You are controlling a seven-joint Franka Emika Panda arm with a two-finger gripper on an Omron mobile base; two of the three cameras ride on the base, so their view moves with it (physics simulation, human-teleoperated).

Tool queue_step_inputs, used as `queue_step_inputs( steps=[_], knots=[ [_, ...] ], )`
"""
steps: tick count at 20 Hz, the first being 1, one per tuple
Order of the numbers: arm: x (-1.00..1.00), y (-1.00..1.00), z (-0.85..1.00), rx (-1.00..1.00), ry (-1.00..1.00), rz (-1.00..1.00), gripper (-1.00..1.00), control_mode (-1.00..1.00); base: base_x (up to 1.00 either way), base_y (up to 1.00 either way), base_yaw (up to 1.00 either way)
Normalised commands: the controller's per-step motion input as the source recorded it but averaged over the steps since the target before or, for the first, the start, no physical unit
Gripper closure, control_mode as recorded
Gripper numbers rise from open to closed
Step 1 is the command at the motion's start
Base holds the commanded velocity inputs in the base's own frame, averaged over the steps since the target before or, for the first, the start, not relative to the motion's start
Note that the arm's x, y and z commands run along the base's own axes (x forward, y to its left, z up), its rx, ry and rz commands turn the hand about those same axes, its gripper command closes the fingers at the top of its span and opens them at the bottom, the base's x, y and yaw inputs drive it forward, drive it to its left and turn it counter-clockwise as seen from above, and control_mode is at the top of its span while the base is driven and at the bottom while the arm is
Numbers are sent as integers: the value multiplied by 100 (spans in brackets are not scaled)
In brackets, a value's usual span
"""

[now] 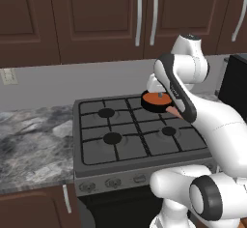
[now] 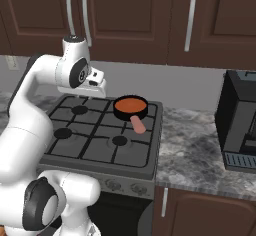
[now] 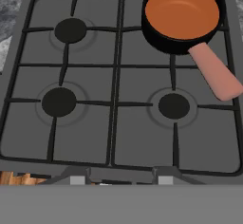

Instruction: Wait until the marinara sauce is simmered to a deep red color and then turn off the stove.

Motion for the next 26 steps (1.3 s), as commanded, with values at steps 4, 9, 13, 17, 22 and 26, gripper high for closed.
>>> queue_step_inputs(
  steps=[4,9,13,17,22,26],
  knots=[
    [0,0,0,0,0,0,-100,100,0,0,0],
    [0,0,0,0,0,0,-100,100,0,0,0],
    [0,0,0,0,0,0,-100,100,0,0,0],
    [0,0,0,0,0,0,-100,100,-4,0,0],
    [0,0,0,0,0,0,-100,100,-32,0,0],
    [0,0,0,0,0,0,-100,100,-57,5,0]
  ],
)
